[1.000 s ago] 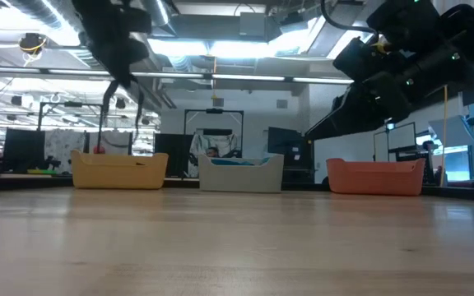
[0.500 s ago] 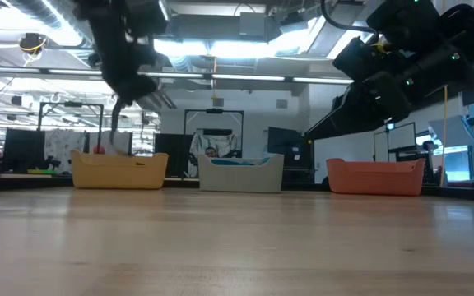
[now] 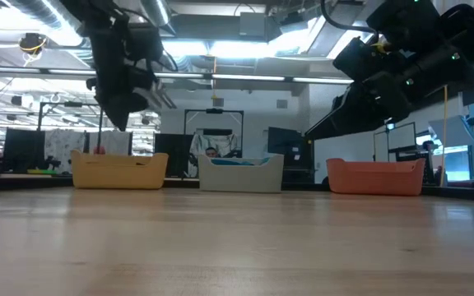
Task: Sort rubber bands into baskets
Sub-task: Put the black rubber band into the yellow bin
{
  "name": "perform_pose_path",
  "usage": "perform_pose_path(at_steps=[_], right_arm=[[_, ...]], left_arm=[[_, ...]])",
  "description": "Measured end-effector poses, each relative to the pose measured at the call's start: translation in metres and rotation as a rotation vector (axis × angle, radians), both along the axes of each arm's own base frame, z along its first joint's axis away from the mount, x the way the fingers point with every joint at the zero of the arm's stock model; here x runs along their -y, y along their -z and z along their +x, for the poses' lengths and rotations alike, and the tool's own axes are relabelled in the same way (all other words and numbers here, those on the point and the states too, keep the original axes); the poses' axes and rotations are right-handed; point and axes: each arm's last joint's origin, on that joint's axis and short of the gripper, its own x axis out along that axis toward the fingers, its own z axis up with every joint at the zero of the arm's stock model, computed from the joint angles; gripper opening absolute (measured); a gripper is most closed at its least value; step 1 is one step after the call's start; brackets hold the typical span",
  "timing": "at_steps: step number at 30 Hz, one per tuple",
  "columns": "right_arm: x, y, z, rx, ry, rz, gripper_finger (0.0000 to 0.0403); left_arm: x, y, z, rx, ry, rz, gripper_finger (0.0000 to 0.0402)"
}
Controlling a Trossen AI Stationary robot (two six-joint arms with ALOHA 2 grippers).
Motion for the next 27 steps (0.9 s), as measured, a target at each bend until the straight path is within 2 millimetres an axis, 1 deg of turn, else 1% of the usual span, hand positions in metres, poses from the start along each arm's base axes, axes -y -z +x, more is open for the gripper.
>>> perform_pose_path(at_steps=[2,4,7,10,13,16,22,27], right_arm=[[0.000,0.000,0.000,-0.001,0.000,0.000,0.0183],[0.000,0.000,0.000,-0.003,0.001,-0.001,0.0183],[0.000,0.001,0.000,-0.007,0.001,-0.002,0.0183],[0.000,0.001,0.000,-0.007,0.002,-0.002,0.0183],[0.000,0.001,0.000,-0.007,0.002,-0.002,0.0183],[0.000,0.001,0.000,-0.006,0.002,-0.002,0.0183],[0.000,0.001,0.000,-0.006,0.002,-0.001,0.0183],[0.000,0.001,0.000,-0.005,0.003,0.004,0.0183]], left_arm=[[0.005,0.000,-0.001,-0.017,0.016,-0.048,0.0156],[0.011,-0.005,-0.002,-0.023,0.032,-0.108,0.0169],[0.029,-0.012,-0.001,-0.022,0.109,-0.191,0.0177],[0.052,-0.017,0.006,0.039,0.225,-0.273,0.0177],[0.079,-0.021,0.015,0.116,0.335,-0.345,0.0178],[0.107,-0.022,0.023,0.151,0.421,-0.393,0.0178],[0.155,-0.018,0.029,0.175,0.522,-0.439,0.0178],[0.192,-0.014,0.031,0.235,0.578,-0.478,0.0178]])
